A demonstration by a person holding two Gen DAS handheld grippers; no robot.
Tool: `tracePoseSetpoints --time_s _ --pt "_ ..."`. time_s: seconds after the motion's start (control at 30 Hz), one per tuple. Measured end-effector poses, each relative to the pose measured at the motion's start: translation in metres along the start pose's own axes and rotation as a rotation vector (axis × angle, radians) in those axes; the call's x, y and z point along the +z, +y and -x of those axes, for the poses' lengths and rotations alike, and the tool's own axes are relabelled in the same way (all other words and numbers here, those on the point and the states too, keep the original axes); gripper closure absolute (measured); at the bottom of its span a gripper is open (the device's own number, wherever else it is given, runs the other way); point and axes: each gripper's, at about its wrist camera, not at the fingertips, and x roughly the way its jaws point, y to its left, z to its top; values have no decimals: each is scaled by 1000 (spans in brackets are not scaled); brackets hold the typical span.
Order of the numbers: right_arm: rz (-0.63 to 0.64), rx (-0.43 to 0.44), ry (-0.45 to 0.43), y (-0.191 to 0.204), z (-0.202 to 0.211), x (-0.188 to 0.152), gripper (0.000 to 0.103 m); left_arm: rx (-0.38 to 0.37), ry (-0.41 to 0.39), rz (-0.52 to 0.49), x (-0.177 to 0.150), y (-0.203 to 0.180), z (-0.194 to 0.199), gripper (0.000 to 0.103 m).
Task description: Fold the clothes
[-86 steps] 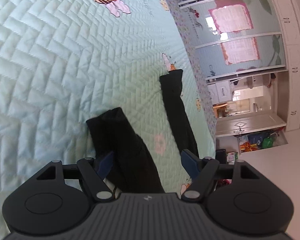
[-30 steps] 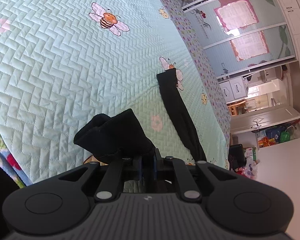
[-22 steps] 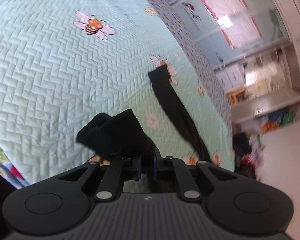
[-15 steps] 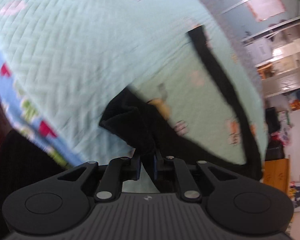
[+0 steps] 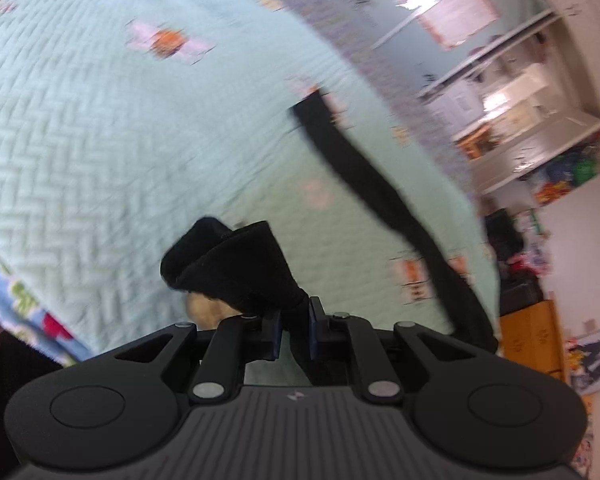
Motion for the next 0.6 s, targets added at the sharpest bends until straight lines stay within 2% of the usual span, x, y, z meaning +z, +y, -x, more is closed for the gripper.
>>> tracePoseSetpoints --time_s 0.1,0.2,0.27,0.43,0.53,0.57,0.6 --pt "46 -11 9 9 6 -5 76 48 50 -13 -12 7 5 91" --pt "117 -61 2 21 11 -11 74 122 121 15 -31 34 -3 91" --pt "187 -118 -24 33 16 -19 74 140 167 69 -40 56 -13 91" --pt "432 -271 -150 79 35 -52 70 142 206 87 -44 71 -20 90" --pt "641 -275 -198 113 36 -82 68 100 236 70 -45 73 -18 88" --pt "720 -254 -180 126 30 -90 66 89 249 60 -47 73 -16 86" --pt "797 -227 -145 138 21 -100 59 78 266 54 -47 75 -14 84"
